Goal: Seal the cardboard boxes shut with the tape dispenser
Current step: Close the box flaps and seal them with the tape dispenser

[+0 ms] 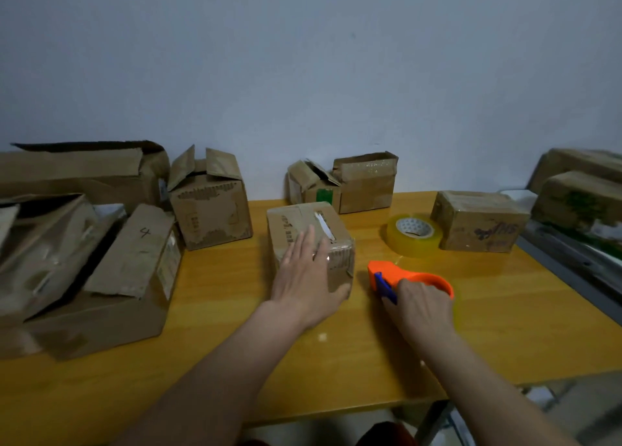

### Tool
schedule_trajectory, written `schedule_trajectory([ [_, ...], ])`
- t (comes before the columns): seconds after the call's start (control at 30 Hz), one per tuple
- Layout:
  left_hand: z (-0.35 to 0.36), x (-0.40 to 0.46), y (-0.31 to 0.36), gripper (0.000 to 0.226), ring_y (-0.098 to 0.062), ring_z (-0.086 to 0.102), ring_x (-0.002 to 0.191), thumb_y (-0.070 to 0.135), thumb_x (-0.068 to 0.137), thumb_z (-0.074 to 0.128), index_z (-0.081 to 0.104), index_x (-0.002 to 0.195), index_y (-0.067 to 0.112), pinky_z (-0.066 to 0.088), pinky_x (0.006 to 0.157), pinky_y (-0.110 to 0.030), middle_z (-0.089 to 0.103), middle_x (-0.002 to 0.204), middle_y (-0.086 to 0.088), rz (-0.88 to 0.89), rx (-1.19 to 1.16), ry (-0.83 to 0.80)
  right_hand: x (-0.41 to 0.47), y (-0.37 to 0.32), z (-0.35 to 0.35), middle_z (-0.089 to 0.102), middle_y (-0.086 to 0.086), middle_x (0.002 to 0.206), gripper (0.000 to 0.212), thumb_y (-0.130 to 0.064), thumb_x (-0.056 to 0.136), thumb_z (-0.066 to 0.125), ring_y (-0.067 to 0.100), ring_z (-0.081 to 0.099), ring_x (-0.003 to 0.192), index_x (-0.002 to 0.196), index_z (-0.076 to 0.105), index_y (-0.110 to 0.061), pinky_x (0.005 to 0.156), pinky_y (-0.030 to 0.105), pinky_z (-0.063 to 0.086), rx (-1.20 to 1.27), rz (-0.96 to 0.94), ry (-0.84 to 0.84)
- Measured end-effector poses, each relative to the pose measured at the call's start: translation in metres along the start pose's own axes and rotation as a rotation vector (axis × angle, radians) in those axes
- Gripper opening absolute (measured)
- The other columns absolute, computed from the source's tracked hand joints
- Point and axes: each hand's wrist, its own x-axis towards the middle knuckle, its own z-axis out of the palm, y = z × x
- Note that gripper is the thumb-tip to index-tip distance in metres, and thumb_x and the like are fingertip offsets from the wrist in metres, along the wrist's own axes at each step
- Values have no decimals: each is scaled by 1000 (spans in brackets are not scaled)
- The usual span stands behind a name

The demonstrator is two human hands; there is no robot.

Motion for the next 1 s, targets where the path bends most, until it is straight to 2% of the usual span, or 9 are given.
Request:
schedule_trajectory([
  [0.13, -23, 8, -30, 83, -16, 18, 146, 68, 85, -2, 35, 146, 26, -9, 113, -36, 28, 156, 3, 12, -17, 96, -2, -5, -14, 65, 4, 93, 57, -68, 89, 38, 24, 62, 88, 90, 65, -18, 64, 31, 40, 81, 96, 44],
  [0.27, -21, 13, -60, 49, -12, 7, 147, 43, 102, 18, 25, 148, 31, -1, 117, -36, 20, 158, 8, 21, -133, 2, 14, -27, -45, 61, 4, 94, 24, -30, 100, 41, 23, 59, 91, 97, 61, -17, 70, 26, 40, 733, -67, 352],
  [0.37, -14, 7, -63, 48, -8, 2, 147, 39, 102, 26, 25, 149, 31, 16, 117, -40, 20, 158, 12, 34, -283, 13, 42, -56, -51, 52, 8, 136, 37, -20, 103, 36, 21, 45, 127, 137, 47, -9, 100, 25, 33, 1056, -41, 78],
  [0.43, -11, 6, -66, 54, -5, 2, 146, 45, 98, 29, 25, 150, 30, 18, 118, -40, 20, 158, 11, 48, -345, 39, 58, -69, -43, 50, 10, 140, 38, -16, 103, 34, 22, 43, 129, 139, 44, -7, 100, 24, 31, 1162, 16, -38],
  [0.6, -1, 8, -75, 63, -5, 11, 144, 38, 92, 56, 33, 148, 20, 17, 117, -36, 31, 155, 4, 92, -450, 121, 83, -93, -24, 70, 8, 106, 31, -21, 102, 39, 16, 61, 97, 101, 69, -18, 86, 32, 48, 1526, 255, 73],
  [0.7, 10, 10, -76, 76, -5, 19, 140, 30, 81, 74, 37, 146, 17, 19, 116, -34, 35, 151, 0, 53, -508, 175, 86, -112, -8, 72, 10, 91, 50, -40, 101, 34, 26, 64, 87, 84, 73, -14, 81, 40, 49, 1576, 576, 246],
  [0.8, 19, 12, -74, 92, -6, 23, 135, 24, 65, 87, 40, 143, 11, 20, 114, -35, 41, 146, -6, 43, -498, 230, 88, -126, 0, 63, 17, 67, 66, -49, 99, 22, 37, 58, 71, 50, 50, -16, 65, 46, 43, 1407, 748, 499],
  [0.9, 22, 12, -72, 100, -12, 25, 135, 21, 55, 92, 42, 140, 6, 20, 115, -37, 44, 142, -11, 55, -467, 255, 98, -133, 2, 45, -2, 48, 65, -49, 97, 19, 33, 48, 57, 42, 37, -19, 55, 43, 36, 1439, 760, 586],
  [1.0, 19, 10, -70, 105, -20, 27, 139, 25, 52, 93, 40, 140, 4, 23, 117, -41, 42, 144, -11, 67, -431, 220, 102, -132, 13, 48, -8, 49, 65, -54, 94, 18, 23, 44, 52, 43, 41, -19, 55, 34, 32, 1490, 707, 560],
])
